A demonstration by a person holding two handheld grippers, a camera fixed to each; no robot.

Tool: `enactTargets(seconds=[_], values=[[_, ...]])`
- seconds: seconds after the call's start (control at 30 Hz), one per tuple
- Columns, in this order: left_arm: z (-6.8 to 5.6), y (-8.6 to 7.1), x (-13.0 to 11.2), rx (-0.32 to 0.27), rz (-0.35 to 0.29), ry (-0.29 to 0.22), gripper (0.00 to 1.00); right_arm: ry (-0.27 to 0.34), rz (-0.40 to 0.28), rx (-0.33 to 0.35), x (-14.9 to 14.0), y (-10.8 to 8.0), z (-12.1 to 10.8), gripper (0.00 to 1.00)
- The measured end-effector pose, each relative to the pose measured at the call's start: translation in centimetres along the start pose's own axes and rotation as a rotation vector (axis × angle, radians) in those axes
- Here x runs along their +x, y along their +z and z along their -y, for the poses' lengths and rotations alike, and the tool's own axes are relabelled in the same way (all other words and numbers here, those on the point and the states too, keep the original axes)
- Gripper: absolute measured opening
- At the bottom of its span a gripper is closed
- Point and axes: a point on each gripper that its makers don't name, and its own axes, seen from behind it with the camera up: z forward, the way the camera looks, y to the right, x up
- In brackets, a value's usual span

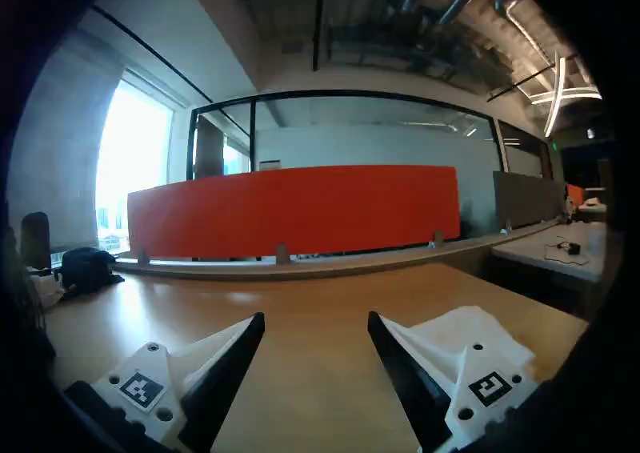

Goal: Fold towel

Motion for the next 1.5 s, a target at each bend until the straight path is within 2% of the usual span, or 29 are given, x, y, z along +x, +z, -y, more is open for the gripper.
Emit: enactTargets(seconds=[0.7, 1.5], values=[[0.1, 0.0, 0.0, 0.000, 0.000, 0.000, 0.94, -0.057, -0.022, 0.011, -0.3, -0.5, 1.4, 1.00], [0.0, 0.0, 0.0, 0.000, 0.000, 0.000, 0.94, -0.060, -0.023, 0.016, -0.2, -0.8, 1.6, 1.00]])
